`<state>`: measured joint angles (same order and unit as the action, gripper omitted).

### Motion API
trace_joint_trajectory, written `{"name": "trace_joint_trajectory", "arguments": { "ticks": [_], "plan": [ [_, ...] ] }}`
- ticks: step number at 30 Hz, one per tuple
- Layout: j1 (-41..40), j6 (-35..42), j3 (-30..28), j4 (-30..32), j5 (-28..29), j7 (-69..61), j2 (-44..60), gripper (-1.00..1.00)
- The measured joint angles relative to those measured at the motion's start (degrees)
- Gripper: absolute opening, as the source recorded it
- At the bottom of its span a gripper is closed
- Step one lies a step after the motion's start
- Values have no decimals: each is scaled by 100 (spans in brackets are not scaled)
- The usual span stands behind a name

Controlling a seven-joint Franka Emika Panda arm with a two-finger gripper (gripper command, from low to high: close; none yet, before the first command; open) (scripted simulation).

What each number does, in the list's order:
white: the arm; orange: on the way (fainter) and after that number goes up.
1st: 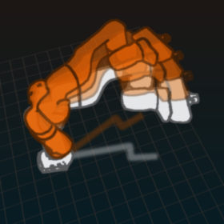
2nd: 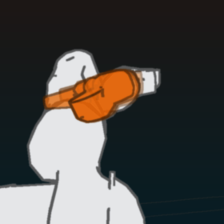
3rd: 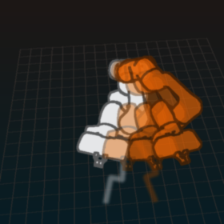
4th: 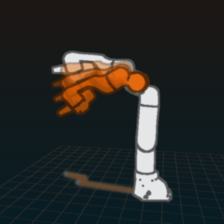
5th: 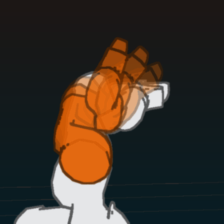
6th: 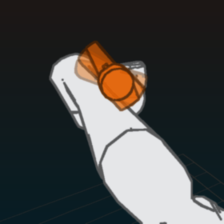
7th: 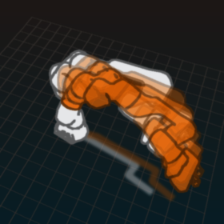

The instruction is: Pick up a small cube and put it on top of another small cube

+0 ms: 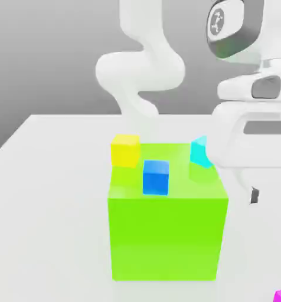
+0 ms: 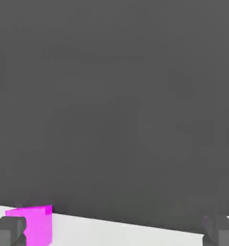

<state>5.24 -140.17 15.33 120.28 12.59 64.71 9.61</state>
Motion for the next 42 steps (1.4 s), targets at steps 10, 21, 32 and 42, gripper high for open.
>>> {"name": "trace_joint_trajectory", "arguments": {
  "ticks": [10,21,32,42],
  "plan": [
    [593,-431,97,-421,182,493,2015,0],
    [799,-933,-127,-586,387,652,2725,-100],
    [207,399,-128,174,-381,681,592,-100],
    [-394,1506,-513,1033,-1012,1081,-1429,-100]
  ]
}}
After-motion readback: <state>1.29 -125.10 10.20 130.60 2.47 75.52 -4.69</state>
